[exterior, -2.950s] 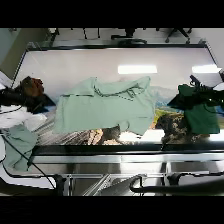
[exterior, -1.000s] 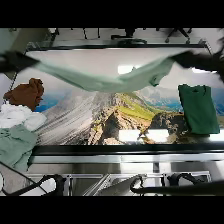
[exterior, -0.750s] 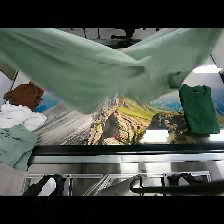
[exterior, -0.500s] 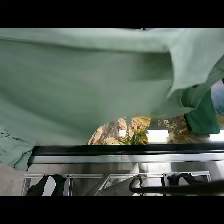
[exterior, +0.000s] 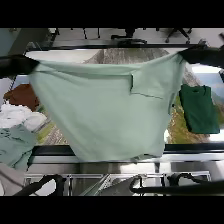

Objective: Fold the shirts.

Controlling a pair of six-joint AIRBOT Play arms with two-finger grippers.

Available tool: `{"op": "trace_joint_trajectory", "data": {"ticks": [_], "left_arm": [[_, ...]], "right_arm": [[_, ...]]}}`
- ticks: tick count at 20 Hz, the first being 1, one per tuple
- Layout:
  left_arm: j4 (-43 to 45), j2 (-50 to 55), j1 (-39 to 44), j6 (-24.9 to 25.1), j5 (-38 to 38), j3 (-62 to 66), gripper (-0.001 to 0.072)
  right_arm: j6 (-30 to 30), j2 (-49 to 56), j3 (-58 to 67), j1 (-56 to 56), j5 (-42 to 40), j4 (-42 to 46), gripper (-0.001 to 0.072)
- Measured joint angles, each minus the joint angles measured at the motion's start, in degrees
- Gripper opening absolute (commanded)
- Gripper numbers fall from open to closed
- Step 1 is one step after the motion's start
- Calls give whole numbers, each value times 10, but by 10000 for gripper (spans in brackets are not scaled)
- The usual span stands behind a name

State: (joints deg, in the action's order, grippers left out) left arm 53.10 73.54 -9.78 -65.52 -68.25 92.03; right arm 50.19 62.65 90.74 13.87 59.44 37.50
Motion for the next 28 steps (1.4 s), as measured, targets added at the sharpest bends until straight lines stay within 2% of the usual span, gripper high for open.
{"op": "trace_joint_trajectory", "data": {"ticks": [5, 9, 14, 21, 22, 23, 24, 27, 28], "left_arm": [[36, 243, 47, -16, -12, 109, 8], [55, 358, 57, -42, -45, 193, 8], [97, 409, 60, -52, -77, 211, 9], [115, 420, 60, -54, -31, 141, 19], [115, 420, 60, -54, -27, 136, 283], [118, 420, 60, -54, -23, 134, 688], [119, 420, 60, -55, -28, 137, 689], [118, 420, 53, -74, -79, 179, 689], [118, 418, 45, -82, -104, 197, 689]], "right_arm": [[-4, 152, -14, -3, -56, -5, 21], [-7, 201, -16, -3, -79, 0, 20], [12, 214, -34, -3, -59, 72, 20], [27, 231, -82, -4, -56, 103, 22], [27, 232, -84, -4, -56, 103, 84], [29, 232, -86, -4, -56, 99, 257], [29, 232, -86, -4, -54, 94, 307], [44, 209, -79, 2, -21, 86, 309], [56, 194, -77, 9, -3, 91, 357]]}}
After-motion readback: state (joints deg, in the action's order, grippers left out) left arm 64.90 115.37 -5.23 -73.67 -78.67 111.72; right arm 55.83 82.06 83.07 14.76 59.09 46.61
